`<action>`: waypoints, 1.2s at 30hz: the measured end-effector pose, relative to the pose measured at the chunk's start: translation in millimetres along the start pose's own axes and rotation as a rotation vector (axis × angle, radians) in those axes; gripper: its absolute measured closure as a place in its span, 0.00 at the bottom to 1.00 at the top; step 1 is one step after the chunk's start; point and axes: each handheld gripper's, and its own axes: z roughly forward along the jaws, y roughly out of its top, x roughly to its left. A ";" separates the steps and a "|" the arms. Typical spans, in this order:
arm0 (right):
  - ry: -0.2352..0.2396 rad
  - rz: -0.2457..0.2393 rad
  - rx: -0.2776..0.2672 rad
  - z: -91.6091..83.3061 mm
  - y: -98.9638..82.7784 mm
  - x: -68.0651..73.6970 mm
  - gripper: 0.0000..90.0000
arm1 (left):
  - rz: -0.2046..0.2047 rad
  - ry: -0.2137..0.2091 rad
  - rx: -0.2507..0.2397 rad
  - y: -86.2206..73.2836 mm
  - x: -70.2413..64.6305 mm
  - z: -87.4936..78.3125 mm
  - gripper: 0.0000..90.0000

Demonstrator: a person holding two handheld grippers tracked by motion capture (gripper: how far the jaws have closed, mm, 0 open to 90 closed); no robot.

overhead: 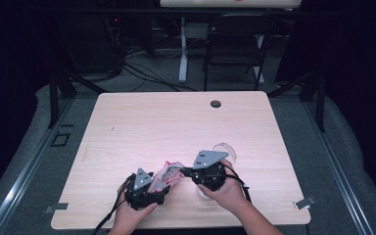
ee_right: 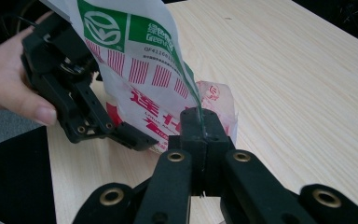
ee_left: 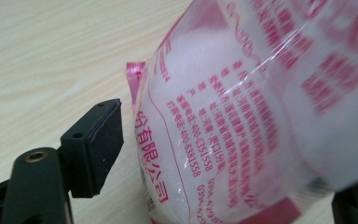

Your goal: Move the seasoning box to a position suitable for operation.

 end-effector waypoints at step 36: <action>0.000 0.014 -0.018 -0.2 -7.6 1.8 1.00 | 0.034 0.020 0.121 -4.3 -4.2 25.2 0.30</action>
